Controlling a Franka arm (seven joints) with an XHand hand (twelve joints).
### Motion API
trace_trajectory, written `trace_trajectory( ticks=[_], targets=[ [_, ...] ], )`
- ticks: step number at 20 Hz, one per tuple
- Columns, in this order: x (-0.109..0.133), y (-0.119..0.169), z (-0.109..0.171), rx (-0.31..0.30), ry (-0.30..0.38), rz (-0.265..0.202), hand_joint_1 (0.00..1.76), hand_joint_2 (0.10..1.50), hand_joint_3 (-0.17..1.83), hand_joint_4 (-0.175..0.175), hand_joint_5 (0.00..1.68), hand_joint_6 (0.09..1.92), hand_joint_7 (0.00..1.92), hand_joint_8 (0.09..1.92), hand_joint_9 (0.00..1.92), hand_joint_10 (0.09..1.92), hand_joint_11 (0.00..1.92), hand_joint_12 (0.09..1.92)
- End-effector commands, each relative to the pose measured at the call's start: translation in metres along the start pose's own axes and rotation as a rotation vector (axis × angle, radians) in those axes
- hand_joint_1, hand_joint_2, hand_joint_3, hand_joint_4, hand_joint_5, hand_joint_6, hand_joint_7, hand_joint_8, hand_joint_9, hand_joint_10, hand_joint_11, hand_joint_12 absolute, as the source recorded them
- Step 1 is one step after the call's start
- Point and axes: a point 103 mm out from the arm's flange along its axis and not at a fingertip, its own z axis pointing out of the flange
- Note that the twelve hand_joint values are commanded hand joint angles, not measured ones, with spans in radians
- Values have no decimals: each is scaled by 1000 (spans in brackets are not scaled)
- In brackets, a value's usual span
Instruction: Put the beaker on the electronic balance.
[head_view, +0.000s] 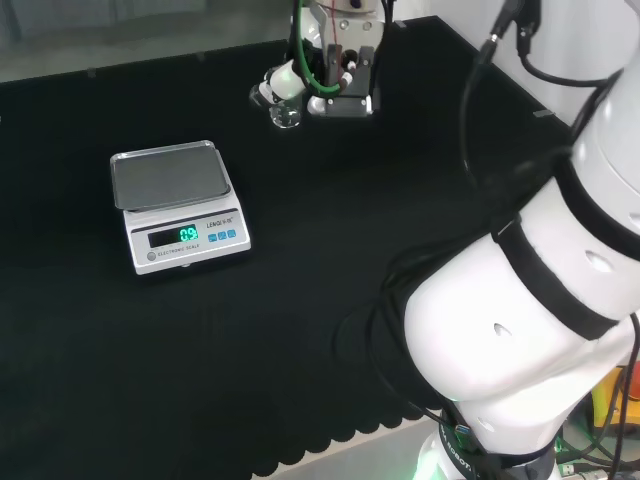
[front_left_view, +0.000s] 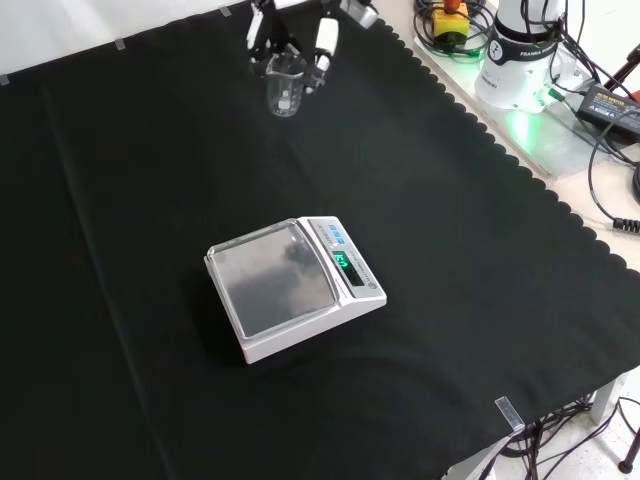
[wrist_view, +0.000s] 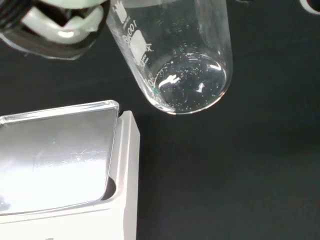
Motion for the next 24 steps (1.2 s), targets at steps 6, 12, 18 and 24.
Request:
trace_trajectory(
  ticks=[6, 12, 18, 24],
  targets=[
    [27, 112, 11, 130, -141, -162, 1197, 583, 811, -175, 1275, 738, 1735, 377, 1902, 254, 1670, 635],
    [70, 137, 14, 109, -111, -195, 1197, 581, 815, -175, 1276, 739, 1737, 374, 1902, 255, 1670, 634],
    [93, 146, 30, 152, -7, -199, 1197, 580, 817, -175, 1276, 740, 1738, 372, 1902, 255, 1670, 633],
    [95, 145, 43, 182, 48, -180, 1197, 579, 819, -175, 1276, 740, 1740, 371, 1901, 256, 1669, 633]
  ],
)
